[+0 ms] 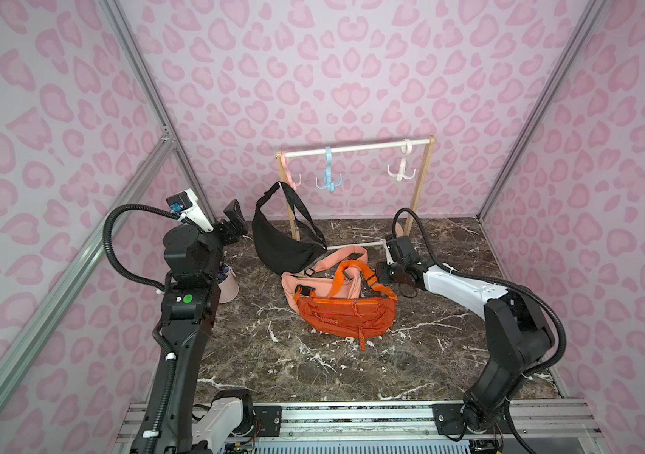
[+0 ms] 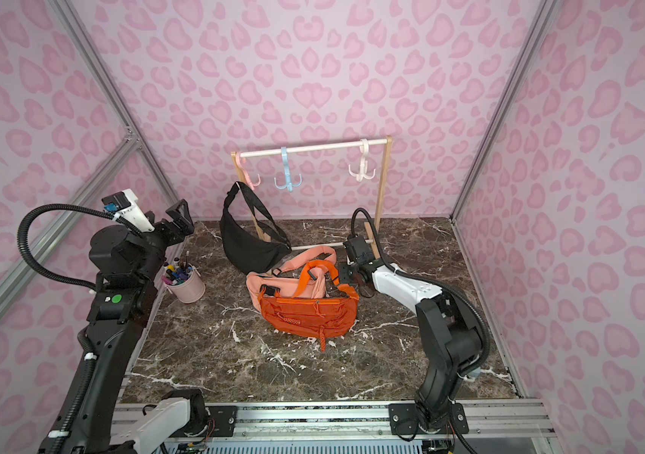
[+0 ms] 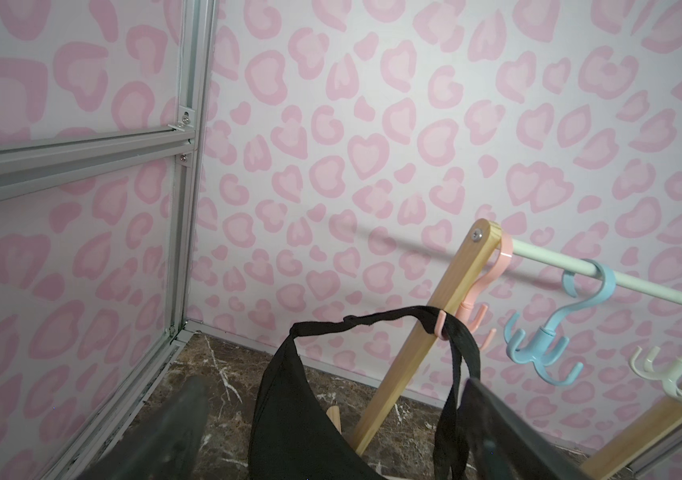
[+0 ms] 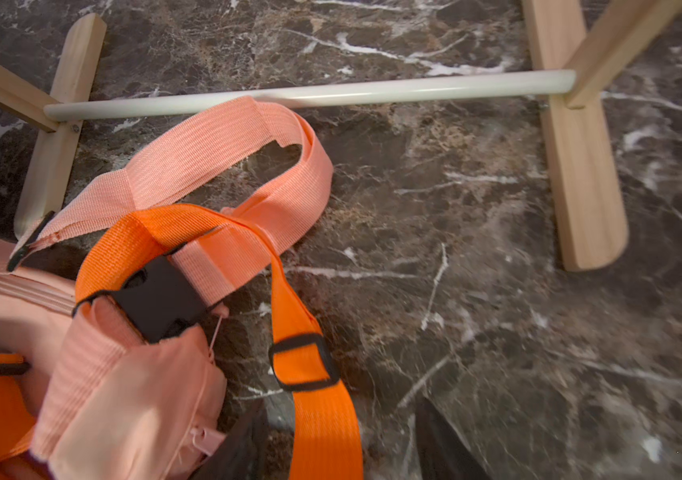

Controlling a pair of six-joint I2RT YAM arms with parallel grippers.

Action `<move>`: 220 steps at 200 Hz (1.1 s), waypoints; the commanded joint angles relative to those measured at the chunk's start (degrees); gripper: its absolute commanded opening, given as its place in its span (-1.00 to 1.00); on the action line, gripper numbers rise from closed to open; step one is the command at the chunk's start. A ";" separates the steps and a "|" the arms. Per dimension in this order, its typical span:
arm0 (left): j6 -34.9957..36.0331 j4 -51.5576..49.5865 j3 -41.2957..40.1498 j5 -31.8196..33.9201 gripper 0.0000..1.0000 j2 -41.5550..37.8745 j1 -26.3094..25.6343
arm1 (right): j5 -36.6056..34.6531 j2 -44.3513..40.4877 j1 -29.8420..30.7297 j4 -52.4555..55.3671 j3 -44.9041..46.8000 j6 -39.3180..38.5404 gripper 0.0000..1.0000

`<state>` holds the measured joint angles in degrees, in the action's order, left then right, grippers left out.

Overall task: Hang the bag on a hook
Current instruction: Pick up the bag from the center of the board.

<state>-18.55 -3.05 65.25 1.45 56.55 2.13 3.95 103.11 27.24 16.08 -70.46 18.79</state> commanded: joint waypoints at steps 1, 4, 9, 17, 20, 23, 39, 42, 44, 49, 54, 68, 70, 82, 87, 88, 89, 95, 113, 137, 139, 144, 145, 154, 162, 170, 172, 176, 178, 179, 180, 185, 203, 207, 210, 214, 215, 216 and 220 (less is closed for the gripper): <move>0.23 -2.29 -2.23 -1.34 0.92 -3.40 0.08 | 2.23 4.95 -0.10 -0.45 -2.82 -1.26 0.16; 0.24 -2.62 -2.46 -1.41 0.92 -3.93 0.07 | 1.99 5.73 -0.10 -0.36 -3.13 -1.26 0.16; 0.26 -3.23 -2.65 -1.62 0.92 -4.63 0.11 | 1.59 6.90 -0.10 -0.39 -3.57 -1.21 0.16; 0.21 -4.28 -2.93 -2.23 0.92 -5.63 0.08 | 0.98 8.54 -0.12 -0.55 -3.93 -1.04 0.15; 0.16 -4.62 -2.98 -2.43 0.92 -5.97 0.09 | 0.76 9.16 -0.16 -0.73 -3.90 -0.91 0.15; 0.24 -4.89 -3.02 -2.75 0.92 -6.25 0.07 | 0.53 9.66 -0.17 -0.80 -3.97 -0.86 0.13; 0.33 -6.66 -3.20 -4.03 0.92 -7.70 0.11 | -0.41 12.11 -0.17 -1.52 -4.26 -0.39 0.06; 0.43 -6.94 -3.16 -4.16 0.92 -7.90 0.07 | -0.36 12.44 -0.22 -1.76 -4.20 -0.34 0.04; 0.48 -7.18 -3.15 -4.17 0.92 -8.00 0.09 | -0.26 12.64 -0.21 -1.97 -4.24 -0.26 0.02; 0.52 -7.55 -3.19 -4.24 0.92 -8.39 0.08 | 0.10 13.05 -0.17 -2.40 -4.02 -0.11 -0.02; 0.46 -7.86 -3.19 -4.30 0.92 -8.66 0.12 | 0.46 13.29 -0.09 -2.78 -3.91 0.07 -0.07; 0.58 -8.39 -2.97 -4.65 0.92 -9.17 0.08 | 1.08 13.56 0.09 -4.10 -3.53 0.46 -0.23; 0.61 -8.45 -2.95 -4.76 0.92 -9.18 0.11 | 1.14 13.62 0.16 -4.23 -3.50 0.48 -0.28; 0.62 -8.93 -2.59 -5.37 0.92 -9.30 0.11 | 1.44 13.16 0.48 -4.76 -3.20 0.28 -0.63; 0.60 -9.06 -2.47 -5.62 0.92 -9.27 0.02 | 1.42 12.74 0.48 -4.66 -3.20 0.14 -0.78; 0.61 -9.11 -2.44 -5.69 0.92 -9.27 0.04 | 1.42 12.60 0.51 -4.65 -3.20 0.08 -0.81; 0.61 -9.14 -2.43 -5.73 0.92 -9.27 0.05 | 1.42 12.49 0.56 -4.65 -3.20 0.05 -0.84; 0.67 -9.12 -2.41 -5.89 0.92 -9.27 0.10 | 1.27 11.54 0.69 -4.58 -3.19 -0.18 -1.00; 0.61 -8.61 -2.97 -6.83 0.92 -9.30 0.13 | -0.08 7.10 0.97 -3.96 -2.89 -1.30 -1.00; 0.47 -6.49 -4.79 -8.85 1.00 -8.39 0.09 | -3.34 0.72 2.05 -0.10 -4.58 -4.59 -1.00; 0.51 -6.41 -4.85 -9.04 0.99 -8.17 0.14 | -3.66 0.23 2.20 0.29 -4.79 -4.91 -1.00; 0.41 -6.07 -5.25 -9.85 0.95 -7.57 0.08 | -4.27 -1.03 2.76 1.15 -5.10 -5.66 -1.00; 0.38 -5.99 -5.33 -10.09 0.94 -7.41 0.07 | -4.50 -1.36 2.87 1.28 -5.12 -5.81 -1.00; 0.64 -6.07 -5.19 -13.67 0.90 -5.80 0.07 | -5.93 -3.58 3.95 2.12 -5.30 -7.29 -1.00; 0.94 -6.18 -4.63 -18.69 0.90 -4.06 0.10 | -7.42 -5.52 5.19 3.15 -5.39 -8.45 -1.00; 1.19 -6.10 -4.12 -24.15 0.88 -2.31 0.09 | -8.90 -7.20 6.55 4.22 -5.49 -9.57 -1.00; 1.18 -6.14 -3.96 -25.26 0.88 -1.88 0.12 | -9.25 -7.66 6.93 4.51 -5.57 -9.85 -1.00; 1.21 -6.09 -3.66 -27.25 0.87 -1.10 0.11 | -10.14 -8.62 7.67 4.93 -5.50 -10.20 -1.00; 1.18 -6.14 -3.58 -28.16 0.87 -0.81 0.12 | -10.59 -9.04 7.90 5.10 -5.49 -10.35 -1.00; 1.21 -6.16 -3.48 -28.39 0.87 -0.51 0.14 | -10.74 -9.23 8.08 5.24 -5.48 -10.48 -1.00; 1.26 -6.17 -3.43 -28.72 0.87 -0.28 0.15 | -10.90 -9.50 8.30 5.30 -5.48 -10.55 -1.00; 1.47 -6.06 -3.15 -31.36 0.87 0.63 0.03 | -11.92 -10.67 9.16 5.61 -5.37 -10.86 -1.00; 3.39 -6.54 -2.65 -37.83 0.84 2.88 -0.71 | -13.70 -14.76 11.69 6.26 -4.83 -12.01 -1.00; 4.08 -6.74 -2.65 -38.52 0.84 3.23 -1.18 | -13.52 -15.69 12.11 6.33 -4.74 -12.60 -1.00; 4.55 -7.08 -2.72 -38.66 0.84 3.48 -1.61 | -13.49 -16.42 12.48 6.30 -4.65 -12.77 -1.00; 5.44 -7.58 -2.68 -38.52 0.84 3.71 -2.09 | -13.63 -17.40 13.03 6.26 -4.56 -13.05 -1.00; 5.62 -7.71 -2.68 -38.49 0.84 3.77 -2.37 | -13.71 -17.58 13.20 6.16 -4.49 -13.15 -1.00; 5.80 -7.91 -2.68 -38.38 0.84 3.84 -2.60 | -13.79 -17.90 13.37 6.16 -4.37 -13.20 -1.00; 6.61 -8.55 -2.63 -38.02 0.84 4.21 -3.46 | -14.23 -18.83 13.84 5.83 -4.13 -13.47 -1.00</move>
<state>-16.38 -11.66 62.00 -28.32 59.35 1.23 -6.28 88.14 38.94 20.88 -75.53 8.60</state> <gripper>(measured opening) 0.918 0.065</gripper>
